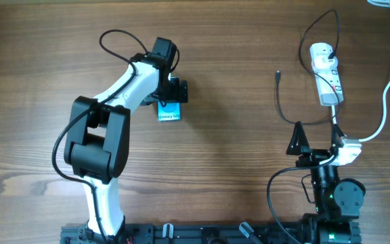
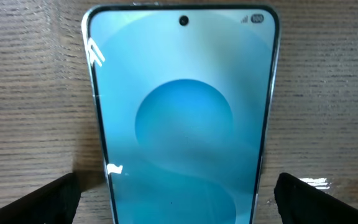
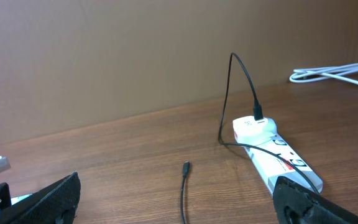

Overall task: Plug charger to phone and switch on socket
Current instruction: 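Reach the left gripper down over the Galaxy S25 phone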

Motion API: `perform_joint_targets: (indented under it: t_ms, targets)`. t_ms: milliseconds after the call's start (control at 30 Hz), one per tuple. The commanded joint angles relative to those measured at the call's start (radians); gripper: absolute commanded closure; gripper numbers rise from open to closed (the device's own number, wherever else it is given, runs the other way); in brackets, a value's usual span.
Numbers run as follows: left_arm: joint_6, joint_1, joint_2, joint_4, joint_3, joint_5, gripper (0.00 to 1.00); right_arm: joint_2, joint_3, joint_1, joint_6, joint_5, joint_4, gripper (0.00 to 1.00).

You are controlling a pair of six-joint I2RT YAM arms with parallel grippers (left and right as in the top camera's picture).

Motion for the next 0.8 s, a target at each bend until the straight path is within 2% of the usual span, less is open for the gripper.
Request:
perform_joint_targets:
  t_ms: [0, 300, 433, 767]
  targets:
    - [-0.010, -0.031, 0.021, -0.003, -0.020, 0.001, 0.00, -0.006, -0.001, -0.007, -0.019, 0.016, 0.002, 0.00]
    - [-0.034, -0.055, 0.021, 0.106, -0.204, 0.001, 0.00, -0.006, -0.001, -0.007, -0.019, 0.016, 0.002, 0.00]
    - [-0.106, -0.055, 0.021, 0.119, -0.222, 0.002, 0.00, -0.006, -0.001, -0.007, -0.019, 0.016, 0.002, 0.00]
    - [-0.146, -0.059, 0.021, 0.135, -0.223, 0.001, 0.00, -0.006, -0.001, -0.007, -0.018, 0.016, 0.002, 0.01]
